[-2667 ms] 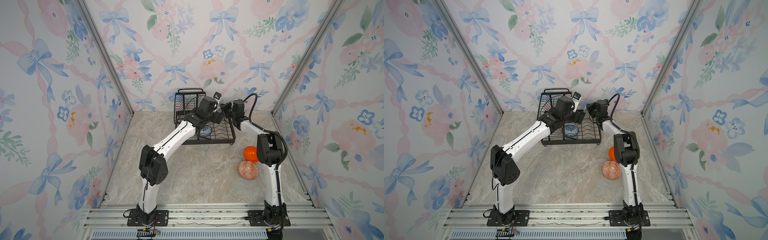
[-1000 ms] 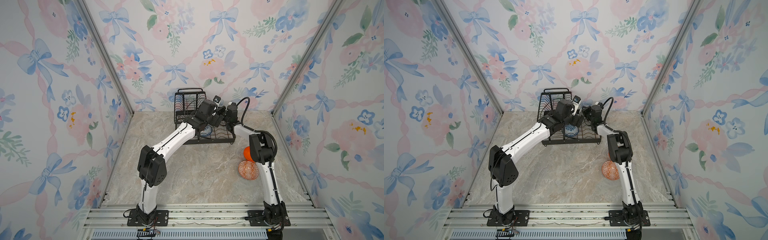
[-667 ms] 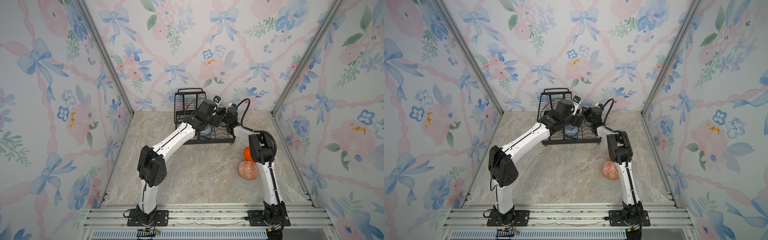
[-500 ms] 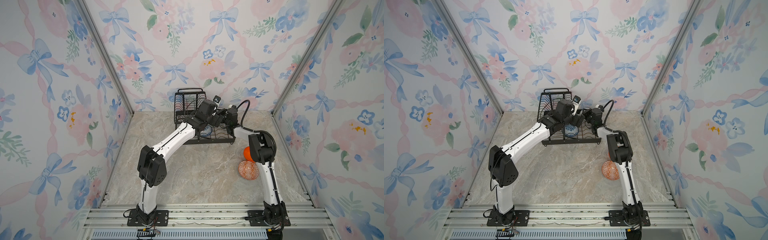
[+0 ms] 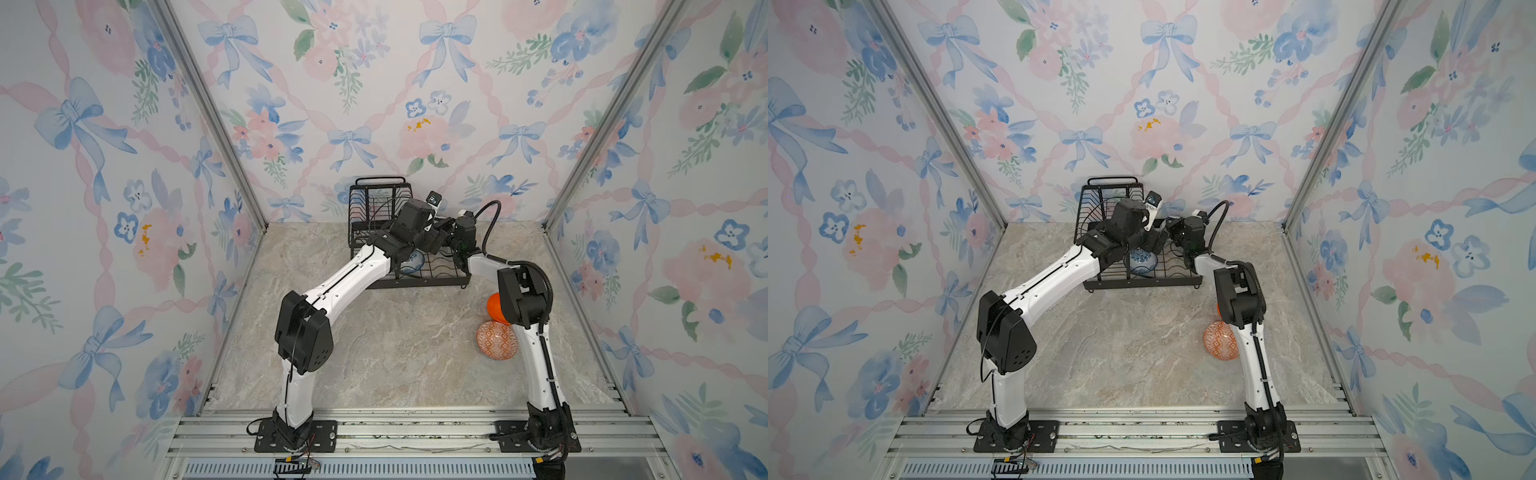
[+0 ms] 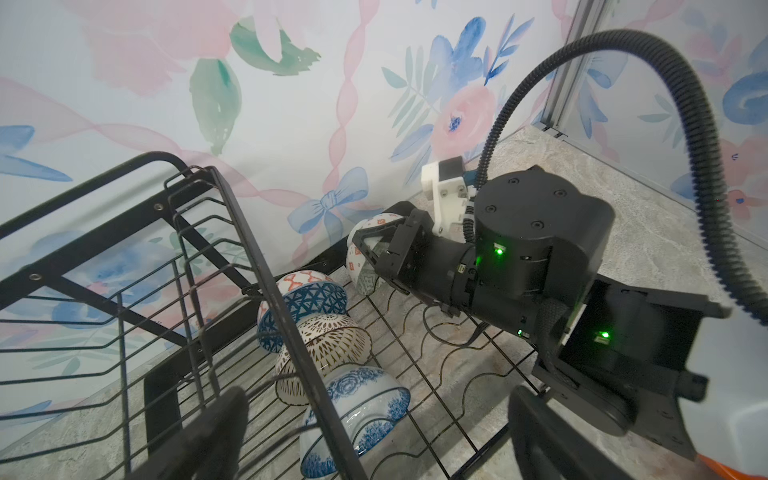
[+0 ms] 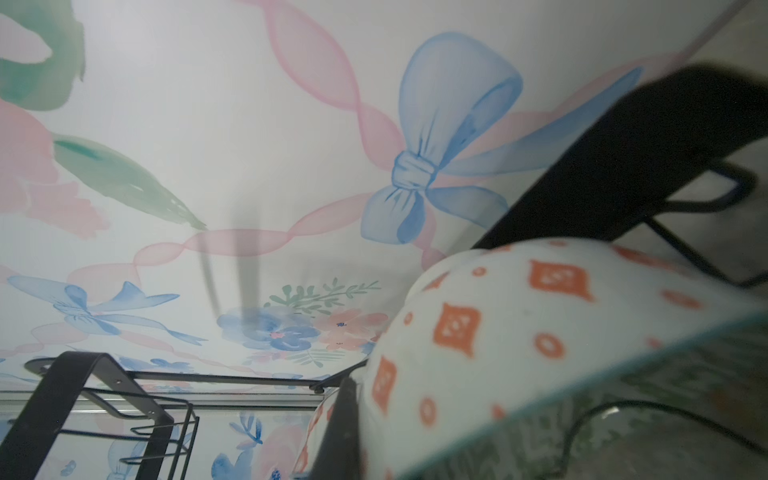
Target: Load the bowls into the dish rack
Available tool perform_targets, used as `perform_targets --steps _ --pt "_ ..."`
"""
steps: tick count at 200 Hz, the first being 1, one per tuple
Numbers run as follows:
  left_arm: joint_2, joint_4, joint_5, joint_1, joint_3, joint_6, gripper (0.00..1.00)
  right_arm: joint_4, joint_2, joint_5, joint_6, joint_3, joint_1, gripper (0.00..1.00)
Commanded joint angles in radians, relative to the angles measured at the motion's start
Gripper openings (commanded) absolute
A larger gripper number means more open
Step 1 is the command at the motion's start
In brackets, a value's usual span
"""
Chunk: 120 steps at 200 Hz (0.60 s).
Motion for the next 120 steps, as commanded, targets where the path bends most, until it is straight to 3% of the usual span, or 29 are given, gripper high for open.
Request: perform_targets --steps 1,120 --pt "0.003 0.002 0.014 0.003 0.009 -0.019 0.98 0.000 -0.033 -0.004 0.018 -0.024 0.000 0.07" --pt "-0.022 0.000 -0.016 0.003 -0.017 -0.004 0.98 -0.038 -0.058 0.002 0.034 -0.043 -0.002 0.14"
